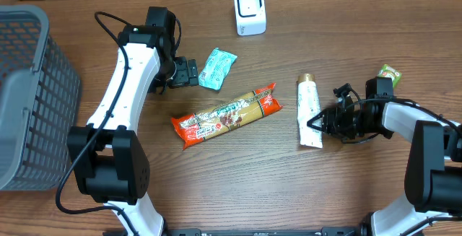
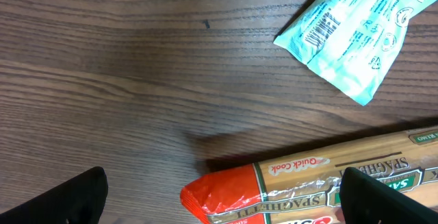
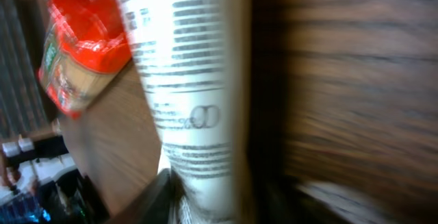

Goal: Scan the item barcode

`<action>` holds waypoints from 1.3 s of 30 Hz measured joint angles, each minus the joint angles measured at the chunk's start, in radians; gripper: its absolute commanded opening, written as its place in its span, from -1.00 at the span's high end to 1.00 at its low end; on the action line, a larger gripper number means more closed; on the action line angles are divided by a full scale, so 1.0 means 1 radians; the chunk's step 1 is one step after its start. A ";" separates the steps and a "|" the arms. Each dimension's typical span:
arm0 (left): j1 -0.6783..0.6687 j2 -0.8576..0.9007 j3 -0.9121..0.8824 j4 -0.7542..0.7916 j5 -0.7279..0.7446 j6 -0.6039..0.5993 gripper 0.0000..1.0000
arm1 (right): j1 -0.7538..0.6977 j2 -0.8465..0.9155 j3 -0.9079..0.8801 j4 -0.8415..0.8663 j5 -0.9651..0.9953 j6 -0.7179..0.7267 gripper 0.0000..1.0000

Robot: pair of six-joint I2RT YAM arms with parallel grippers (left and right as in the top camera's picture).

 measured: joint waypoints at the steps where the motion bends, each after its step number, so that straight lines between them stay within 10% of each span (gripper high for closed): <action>1: 0.000 0.000 0.000 0.000 0.000 0.000 -0.99 | -0.002 0.003 -0.006 0.008 -0.008 0.009 0.92; 21: 0.000 0.000 0.000 0.000 0.000 0.000 -0.99 | -0.008 -0.004 0.170 -0.185 0.030 0.089 0.93; 39: 0.000 0.000 0.000 0.000 0.000 0.000 -0.99 | 0.093 -0.469 0.426 -0.311 0.155 0.061 0.92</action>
